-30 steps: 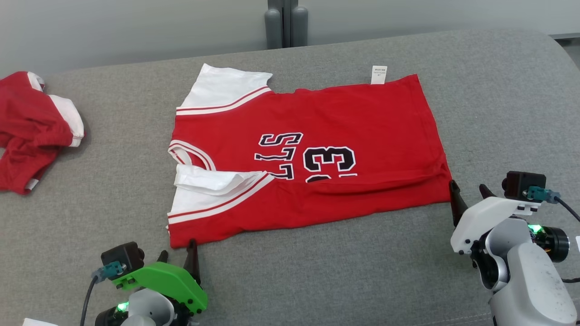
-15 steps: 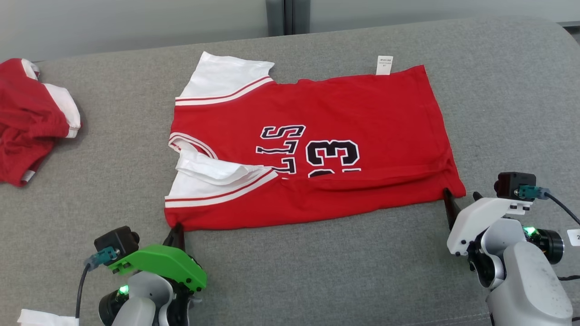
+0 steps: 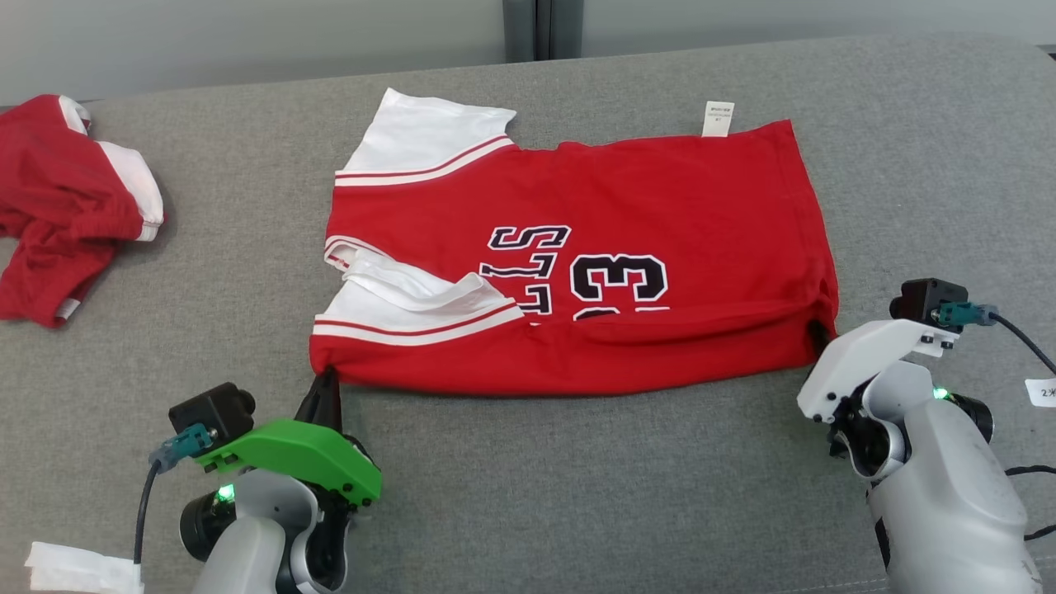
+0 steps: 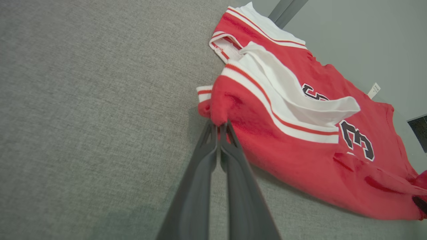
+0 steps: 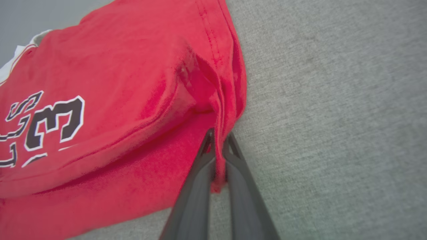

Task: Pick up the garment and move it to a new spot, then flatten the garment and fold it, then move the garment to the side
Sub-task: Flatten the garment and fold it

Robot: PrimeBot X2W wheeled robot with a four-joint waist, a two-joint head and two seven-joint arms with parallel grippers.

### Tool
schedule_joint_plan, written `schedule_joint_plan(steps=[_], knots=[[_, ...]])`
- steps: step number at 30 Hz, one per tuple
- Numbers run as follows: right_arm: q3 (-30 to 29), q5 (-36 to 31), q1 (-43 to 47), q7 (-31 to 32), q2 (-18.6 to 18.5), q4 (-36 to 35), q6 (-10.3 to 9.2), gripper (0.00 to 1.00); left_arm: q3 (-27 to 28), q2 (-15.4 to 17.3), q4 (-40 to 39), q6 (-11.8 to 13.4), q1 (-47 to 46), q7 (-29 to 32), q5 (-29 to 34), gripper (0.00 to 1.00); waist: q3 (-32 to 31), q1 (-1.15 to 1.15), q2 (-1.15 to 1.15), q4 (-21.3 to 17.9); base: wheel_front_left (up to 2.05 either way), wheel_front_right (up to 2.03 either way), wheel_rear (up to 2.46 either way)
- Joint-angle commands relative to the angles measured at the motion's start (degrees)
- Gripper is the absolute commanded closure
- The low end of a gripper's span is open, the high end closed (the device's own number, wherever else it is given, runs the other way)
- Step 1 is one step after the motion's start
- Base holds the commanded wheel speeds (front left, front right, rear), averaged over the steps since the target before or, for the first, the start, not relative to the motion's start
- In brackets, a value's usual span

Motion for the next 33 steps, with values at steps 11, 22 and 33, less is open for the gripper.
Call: schedule_joint_plan(steps=[11,22,33], knots=[[-2.92,3.03,-1.12,6.41,-1.19,-4.29,-0.01,1.0,-1.56,3.4,-9.46,0.74,1.57,2.95,1.87,1.0,-2.8,0.0,0.0,-0.16,0.0,0.0,0.0],[-4.19,6.24,12.76,12.47,-0.64,-17.23,-0.01,1.0,-4.0,6.3,-21.83,4.3,17.02,7.42,1.79,1.0,-3.96,0.0,0.0,-0.16,0.0,0.0,0.0],[-6.65,7.08,20.14,12.95,-0.15,-24.28,0.0,0.0,-4.48,6.42,-21.17,5.79,21.18,7.16,2.02,0.0,-4.41,0.0,0.0,-0.75,0.0,0.0,0.0]])
